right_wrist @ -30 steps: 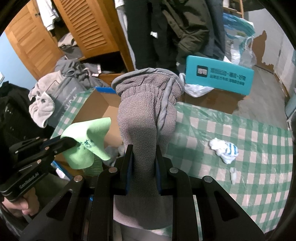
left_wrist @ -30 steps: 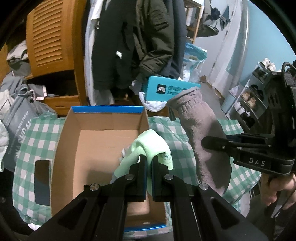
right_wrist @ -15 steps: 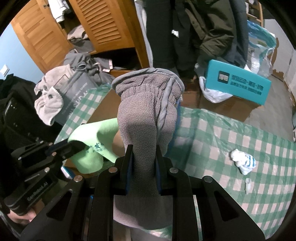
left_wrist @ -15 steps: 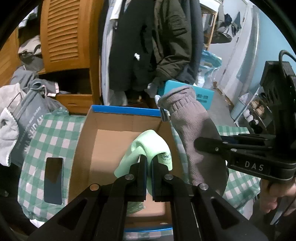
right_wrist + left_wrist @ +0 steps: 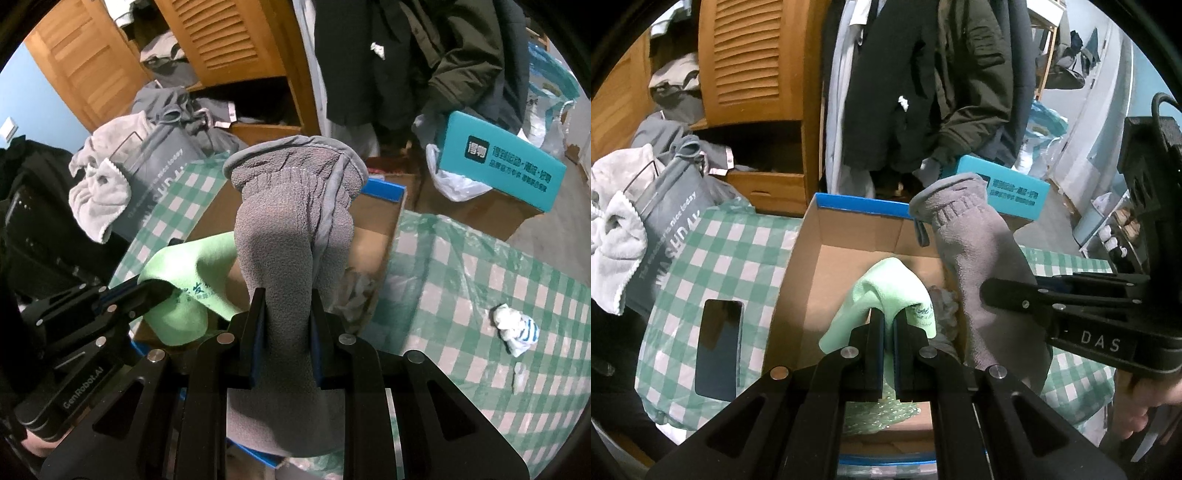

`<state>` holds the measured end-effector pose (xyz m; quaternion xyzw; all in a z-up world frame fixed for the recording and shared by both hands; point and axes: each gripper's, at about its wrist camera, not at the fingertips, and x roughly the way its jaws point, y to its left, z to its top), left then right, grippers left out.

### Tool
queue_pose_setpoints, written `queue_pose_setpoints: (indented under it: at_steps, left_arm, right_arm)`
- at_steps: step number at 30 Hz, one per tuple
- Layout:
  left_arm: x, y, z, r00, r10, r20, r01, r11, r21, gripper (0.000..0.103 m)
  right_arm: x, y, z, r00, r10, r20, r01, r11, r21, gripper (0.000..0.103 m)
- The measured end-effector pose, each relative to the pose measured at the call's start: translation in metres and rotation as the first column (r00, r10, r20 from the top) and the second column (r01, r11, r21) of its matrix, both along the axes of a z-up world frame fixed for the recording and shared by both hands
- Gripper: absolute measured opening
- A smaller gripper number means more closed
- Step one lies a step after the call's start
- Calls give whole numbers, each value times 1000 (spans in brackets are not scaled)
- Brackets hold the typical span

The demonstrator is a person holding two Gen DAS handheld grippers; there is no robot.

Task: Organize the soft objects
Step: 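Carry the green cloth with the left tool while the right tool carries the mitten to the shoebox, then open the left tool over the shoebox while the right tool releases the mitten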

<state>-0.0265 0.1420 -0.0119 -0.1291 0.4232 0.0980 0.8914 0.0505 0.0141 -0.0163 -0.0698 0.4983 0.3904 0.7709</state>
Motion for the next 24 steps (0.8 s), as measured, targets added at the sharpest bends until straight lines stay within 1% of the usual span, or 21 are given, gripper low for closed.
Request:
queue_pose_setpoints:
  at_steps: [8,9,11,13,14,15,16,17,21,23,24]
  left_arm:
    - [0,6,-11,999,17,-39,-17,1000,-5,4]
    - [0,7,-10,999,21,-35,-21,1000,-8,4]
    - [-1,9,-9,999,29,-33,-29,1000,-4,6]
    - [0,9,-9,999,33,-35,-33,999,-3,9]
    - [0,9,-9,999,35,-38,-35,999,-2,15]
    - [1,9,-10,998,38,-41,-37,999,2,25]
    - [0,8,-10,998,43,-42,-43,999,10,31]
    - [0,8,-10,998,47,-38,-47,999,18,39]
    - [1,5,-8,999,40,-32,-39,998,46,45]
    - [2,3,-9,999,38,-39,-36,998,51,46]
    - [2,2,-9,998,36,-43,-34,998,52,47]
  right_arm:
    - [0,20,-7,1000,22,-9,-23,1000,-10,20]
    - [0,22,-8,1000,26,-13,-26,1000,-9,22]
    - [1,23,-10,999,31,-21,-31,1000,-6,29]
    - [2,24,-11,999,27,-25,-27,1000,-8,30]
    - [3,23,-11,999,24,-25,-24,1000,-4,30]
    - [3,22,-10,1000,21,-23,-21,1000,-2,30]
    - [4,20,-9,1000,17,-19,-17,1000,-1,31]
    - [5,20,-8,1000,13,-18,-13,1000,-2,34]
    - [9,13,-5,1000,-4,-18,4,1000,7,42]
    - [10,9,-3,1000,-14,-17,14,1000,10,49]
    - [11,7,-3,1000,-19,-15,19,1000,11,50]
